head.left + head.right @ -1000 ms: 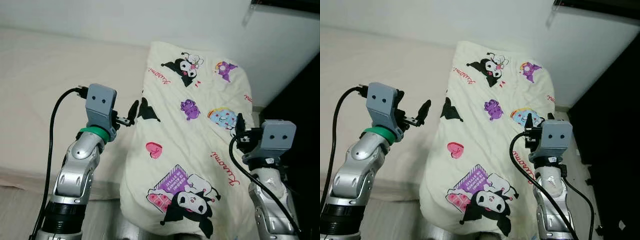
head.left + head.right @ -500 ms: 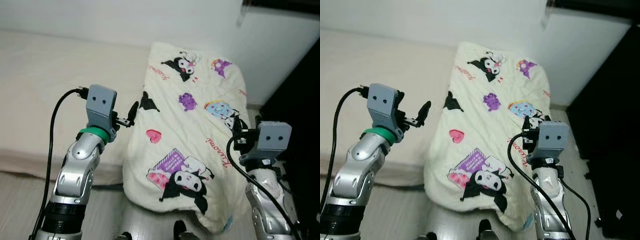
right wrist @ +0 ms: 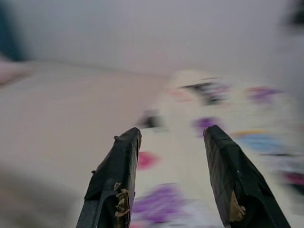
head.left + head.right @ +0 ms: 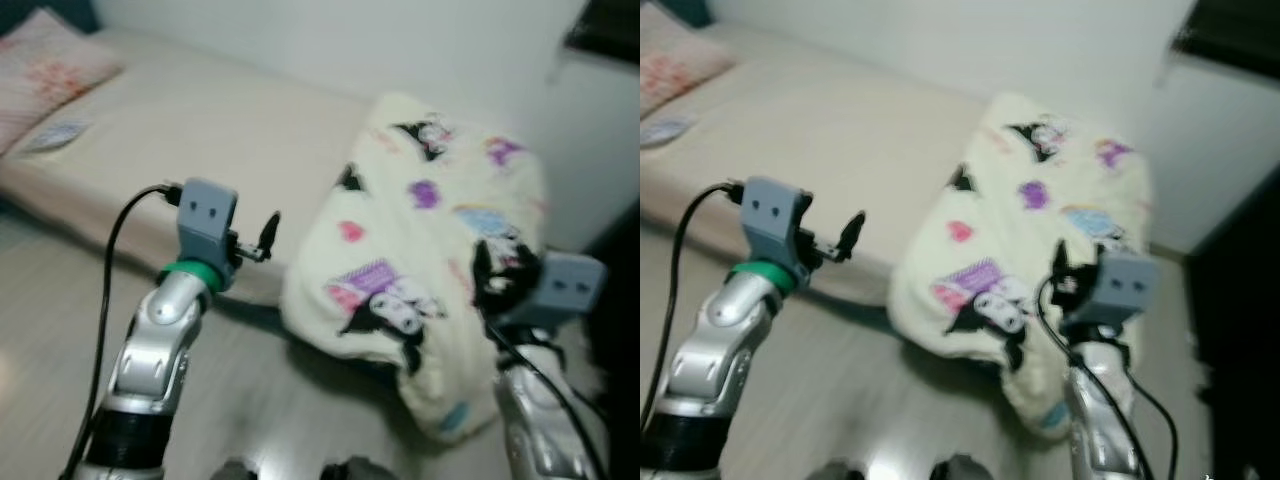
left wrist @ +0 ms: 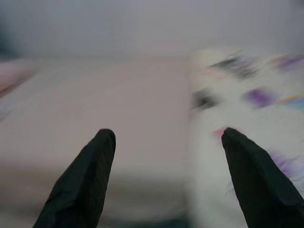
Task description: Clean up the room
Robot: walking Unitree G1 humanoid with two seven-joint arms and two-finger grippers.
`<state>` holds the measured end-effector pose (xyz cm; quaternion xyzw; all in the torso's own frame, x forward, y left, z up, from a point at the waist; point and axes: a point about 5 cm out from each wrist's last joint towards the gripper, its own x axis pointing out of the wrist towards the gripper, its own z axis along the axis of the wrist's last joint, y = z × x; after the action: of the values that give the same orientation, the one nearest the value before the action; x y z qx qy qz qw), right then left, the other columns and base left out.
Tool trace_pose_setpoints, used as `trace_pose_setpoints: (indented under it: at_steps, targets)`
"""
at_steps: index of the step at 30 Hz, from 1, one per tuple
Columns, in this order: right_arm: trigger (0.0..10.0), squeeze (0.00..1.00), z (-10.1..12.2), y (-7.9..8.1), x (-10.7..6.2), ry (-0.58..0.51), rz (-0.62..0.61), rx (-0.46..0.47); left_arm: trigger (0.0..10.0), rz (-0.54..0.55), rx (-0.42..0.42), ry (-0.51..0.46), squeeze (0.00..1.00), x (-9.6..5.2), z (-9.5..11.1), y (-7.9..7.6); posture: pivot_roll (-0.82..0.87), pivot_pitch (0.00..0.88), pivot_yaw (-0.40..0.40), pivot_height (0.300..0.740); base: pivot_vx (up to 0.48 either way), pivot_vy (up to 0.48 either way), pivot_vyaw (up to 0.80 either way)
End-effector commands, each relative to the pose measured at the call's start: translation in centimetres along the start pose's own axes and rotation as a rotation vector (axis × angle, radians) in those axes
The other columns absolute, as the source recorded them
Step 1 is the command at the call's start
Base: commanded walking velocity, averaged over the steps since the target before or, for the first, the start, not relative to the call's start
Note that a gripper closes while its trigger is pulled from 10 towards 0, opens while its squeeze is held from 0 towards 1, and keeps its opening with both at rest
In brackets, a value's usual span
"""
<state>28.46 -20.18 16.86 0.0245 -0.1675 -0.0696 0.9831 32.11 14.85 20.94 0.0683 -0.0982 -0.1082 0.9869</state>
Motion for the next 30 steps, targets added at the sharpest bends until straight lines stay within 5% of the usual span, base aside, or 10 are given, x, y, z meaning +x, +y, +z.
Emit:
trace_pose_setpoints:
  at_steps: [1,30]
  targets:
    - [10.0,0.00,-0.58,-0.48,-0.52,0.030,-0.013,0.009,10.0,-0.009,-0.007,0.013,0.00,-0.12,-0.28,-0.29,0.02,0.134,-0.026,0.713,0.000,0.000,0.69]
    - [10.0,0.00,-0.72,-0.35,-0.66,0.043,0.001,0.025,10.0,-0.004,0.004,0.012,0.00,0.02,-0.30,-0.35,0.02,0.140,-0.022,0.713,0.000,0.000,0.66]
